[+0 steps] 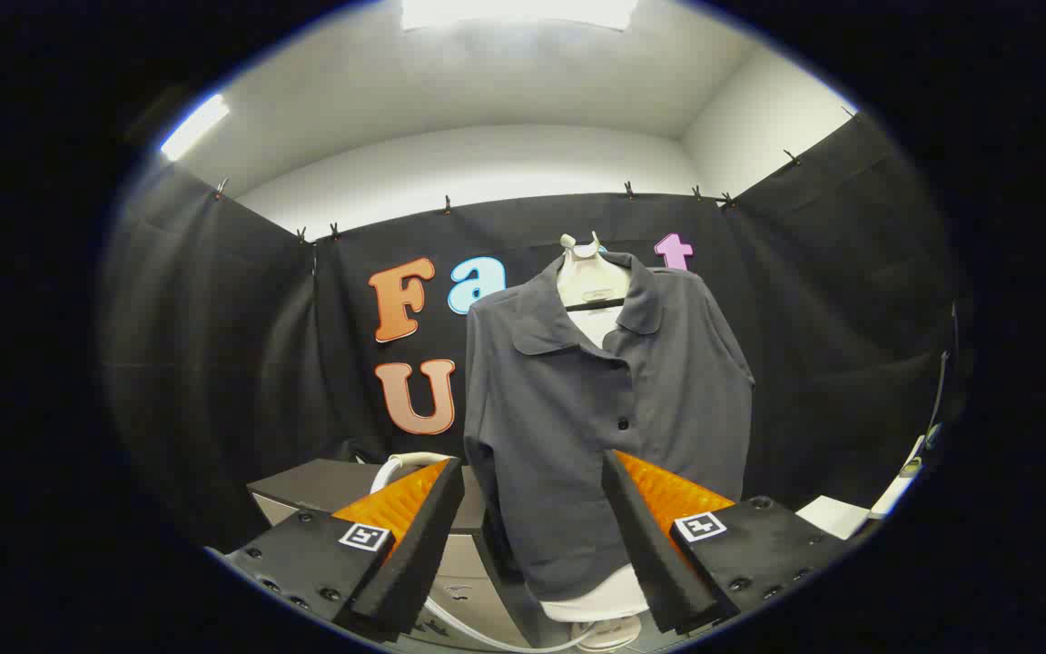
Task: Iron the clothes twice with a garment steamer, once on the left side and once on the right side.
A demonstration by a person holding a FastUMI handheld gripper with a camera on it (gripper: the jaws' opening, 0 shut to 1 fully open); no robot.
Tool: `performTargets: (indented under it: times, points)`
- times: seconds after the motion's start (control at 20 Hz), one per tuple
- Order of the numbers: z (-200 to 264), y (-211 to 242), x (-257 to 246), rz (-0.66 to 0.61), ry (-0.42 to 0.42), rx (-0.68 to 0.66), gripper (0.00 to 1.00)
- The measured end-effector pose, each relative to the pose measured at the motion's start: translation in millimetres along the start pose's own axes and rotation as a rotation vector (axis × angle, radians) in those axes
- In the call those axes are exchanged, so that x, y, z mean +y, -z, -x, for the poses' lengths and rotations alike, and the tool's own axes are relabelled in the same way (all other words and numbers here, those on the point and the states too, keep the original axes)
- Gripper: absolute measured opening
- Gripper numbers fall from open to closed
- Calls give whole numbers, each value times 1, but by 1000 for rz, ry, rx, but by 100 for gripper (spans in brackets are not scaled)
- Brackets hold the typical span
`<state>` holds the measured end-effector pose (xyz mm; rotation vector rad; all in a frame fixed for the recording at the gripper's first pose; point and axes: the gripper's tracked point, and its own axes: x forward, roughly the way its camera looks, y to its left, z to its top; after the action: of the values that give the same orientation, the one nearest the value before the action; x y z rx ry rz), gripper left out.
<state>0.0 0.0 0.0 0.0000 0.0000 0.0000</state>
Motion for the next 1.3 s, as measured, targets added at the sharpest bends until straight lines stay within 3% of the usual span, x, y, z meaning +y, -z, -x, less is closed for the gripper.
performTargets:
  times: [1.3]
  points:
    - [-3, 1, 10, -3, -18, 3, 98]
